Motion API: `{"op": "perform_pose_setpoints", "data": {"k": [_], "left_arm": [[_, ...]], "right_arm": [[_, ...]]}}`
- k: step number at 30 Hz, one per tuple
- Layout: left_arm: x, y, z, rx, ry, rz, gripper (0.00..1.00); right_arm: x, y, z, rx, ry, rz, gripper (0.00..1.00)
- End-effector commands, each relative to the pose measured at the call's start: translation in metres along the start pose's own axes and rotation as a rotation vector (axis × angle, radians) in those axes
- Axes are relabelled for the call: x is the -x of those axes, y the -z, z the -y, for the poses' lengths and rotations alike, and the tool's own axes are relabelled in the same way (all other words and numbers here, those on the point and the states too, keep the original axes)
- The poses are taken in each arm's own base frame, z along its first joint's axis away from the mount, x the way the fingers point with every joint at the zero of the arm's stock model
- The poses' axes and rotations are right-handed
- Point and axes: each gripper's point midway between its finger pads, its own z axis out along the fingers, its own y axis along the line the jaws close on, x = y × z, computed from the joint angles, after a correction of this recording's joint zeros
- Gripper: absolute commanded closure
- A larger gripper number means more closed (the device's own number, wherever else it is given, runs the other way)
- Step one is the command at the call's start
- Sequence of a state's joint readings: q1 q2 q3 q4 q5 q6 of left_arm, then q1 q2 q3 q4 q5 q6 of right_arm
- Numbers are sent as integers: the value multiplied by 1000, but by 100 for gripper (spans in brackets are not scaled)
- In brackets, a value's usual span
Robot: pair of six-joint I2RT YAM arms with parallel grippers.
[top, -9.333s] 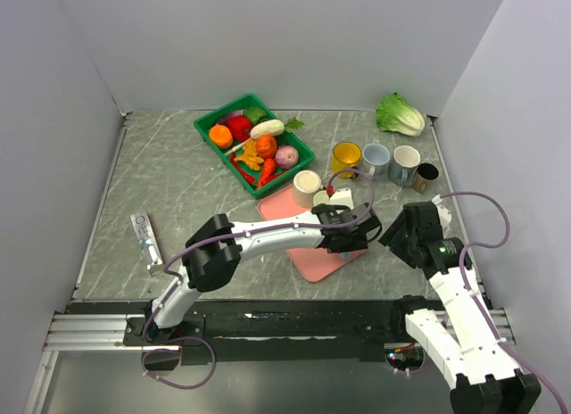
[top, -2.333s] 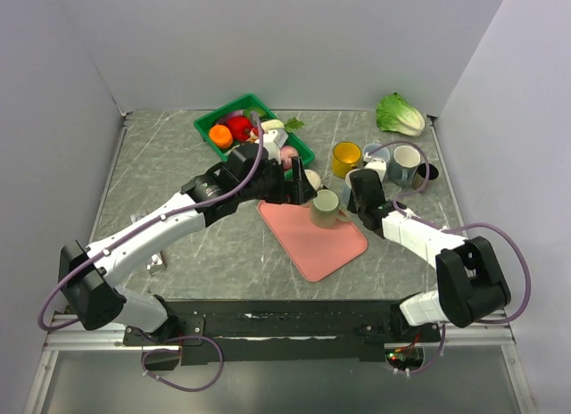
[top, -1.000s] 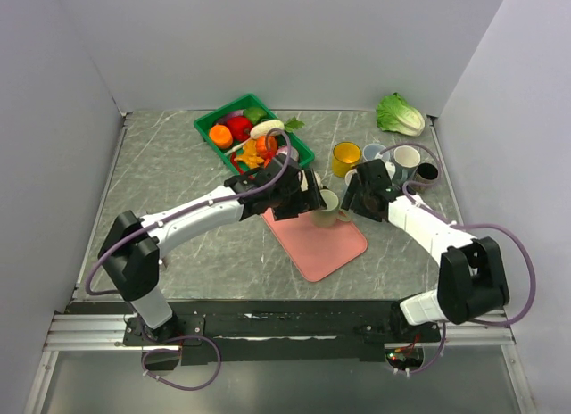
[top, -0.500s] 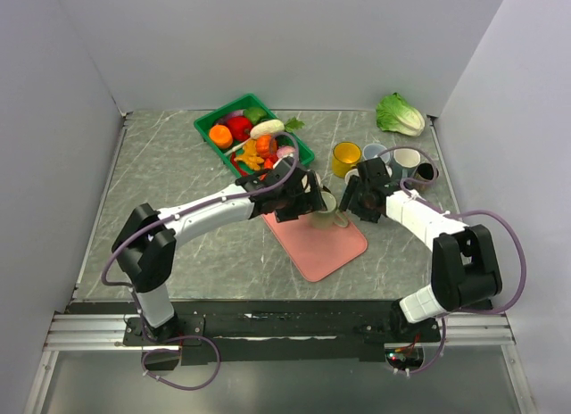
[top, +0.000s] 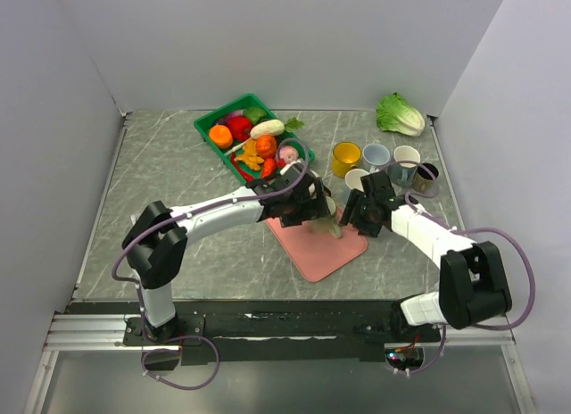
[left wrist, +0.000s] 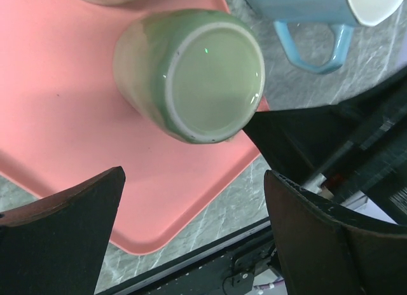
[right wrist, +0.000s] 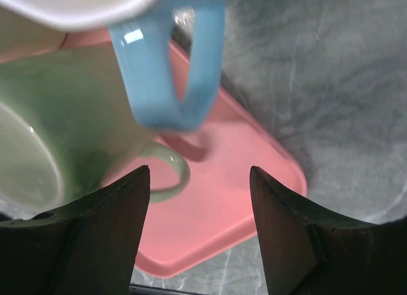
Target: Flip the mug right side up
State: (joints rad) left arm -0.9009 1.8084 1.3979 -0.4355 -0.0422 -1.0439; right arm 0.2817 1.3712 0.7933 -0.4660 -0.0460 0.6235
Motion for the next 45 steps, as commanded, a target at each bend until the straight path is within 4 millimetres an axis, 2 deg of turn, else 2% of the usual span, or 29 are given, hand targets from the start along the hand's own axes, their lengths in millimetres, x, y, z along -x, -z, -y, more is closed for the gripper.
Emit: {"op": "perform_pose_setpoints", "data": {"k": [1,3,5,6,11,12,14,15,16,17,18,21,24,30,31,37,41,45], "left_arm": [[1,-3,18,-2,8,37,3],[-4,-4,26,1,1,50,3],[-6,-11,24,39,-2,74,3],[-9,-12,31,34,-5,81,3],[-15,-32,29,119,24,116,1],[-14,-31,39,108,22,131,2],[-20,-40,29,184,20,135,3],[-13,-37,39,191,31,171,4],[-18,-45,30,245,27,167,3],[-18,-46,29,269,51,174,3],[-16,-42,30,292,56,178,3],[-19,-50,27,321,80,189,4],[-20,-53,23,335,98,197,9],[-22,-54,9,376,108,211,31],[-21,-53,10,368,104,215,38],[-30,-46,4,353,74,166,58],[-38,-43,-10,374,70,149,64],[-32,-37,-15,387,65,184,64]], "right_arm": [[7,24,4,-21,-78,67,30],[19,39,9,-51,-104,131,30],[19,50,16,-89,-144,148,29],[26,61,19,-101,-169,192,28],[19,91,38,-159,-230,225,28],[19,99,39,-144,-241,245,28],[16,110,42,-124,-250,263,28],[14,112,43,-120,-249,266,28],[14,115,45,-116,-253,274,28],[14,119,46,-107,-257,283,28],[12,121,48,-111,-254,282,28],[10,125,51,-107,-257,291,28],[11,127,53,-101,-262,298,28],[13,129,56,-93,-263,309,28],[13,129,56,-93,-265,309,28],[15,129,59,-94,-272,315,28],[15,128,60,-88,-281,321,28],[13,126,60,-88,-286,315,28]]}}
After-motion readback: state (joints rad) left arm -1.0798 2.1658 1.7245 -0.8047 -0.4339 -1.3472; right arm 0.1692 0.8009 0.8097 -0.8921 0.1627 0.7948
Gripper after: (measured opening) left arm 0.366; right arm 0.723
